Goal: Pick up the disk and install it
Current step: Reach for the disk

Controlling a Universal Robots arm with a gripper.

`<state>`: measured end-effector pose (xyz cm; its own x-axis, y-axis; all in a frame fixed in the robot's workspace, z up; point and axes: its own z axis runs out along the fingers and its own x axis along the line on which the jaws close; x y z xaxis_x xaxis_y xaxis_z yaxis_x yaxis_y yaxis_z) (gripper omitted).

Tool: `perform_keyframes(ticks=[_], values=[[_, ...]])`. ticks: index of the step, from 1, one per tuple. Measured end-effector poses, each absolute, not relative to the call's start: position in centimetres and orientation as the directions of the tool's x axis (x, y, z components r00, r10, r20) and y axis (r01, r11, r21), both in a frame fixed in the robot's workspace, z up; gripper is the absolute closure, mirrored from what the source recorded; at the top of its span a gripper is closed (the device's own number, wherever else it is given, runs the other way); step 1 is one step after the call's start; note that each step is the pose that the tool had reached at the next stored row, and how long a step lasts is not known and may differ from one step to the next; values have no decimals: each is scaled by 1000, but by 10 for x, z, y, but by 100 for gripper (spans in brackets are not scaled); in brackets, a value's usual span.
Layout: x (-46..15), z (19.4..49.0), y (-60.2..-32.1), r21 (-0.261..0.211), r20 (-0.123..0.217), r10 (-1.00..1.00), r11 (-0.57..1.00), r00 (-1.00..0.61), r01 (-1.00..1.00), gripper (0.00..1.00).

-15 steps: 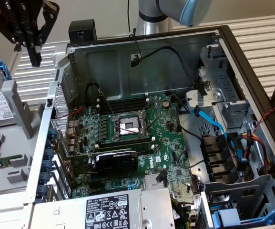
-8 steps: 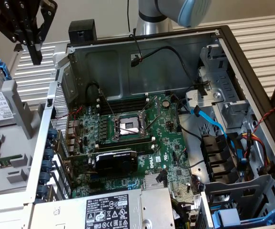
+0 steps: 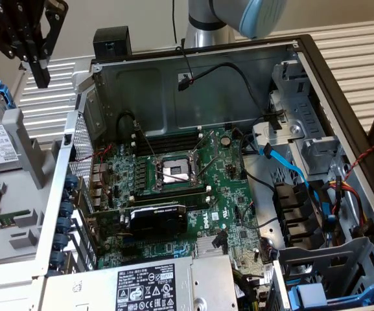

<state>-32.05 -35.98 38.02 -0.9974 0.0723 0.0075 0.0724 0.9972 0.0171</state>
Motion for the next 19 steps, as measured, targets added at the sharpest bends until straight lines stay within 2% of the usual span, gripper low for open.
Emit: perform_keyframes(ticks=[19], values=[[-381,378,-343,9,6,70,998,-998,70,89]])
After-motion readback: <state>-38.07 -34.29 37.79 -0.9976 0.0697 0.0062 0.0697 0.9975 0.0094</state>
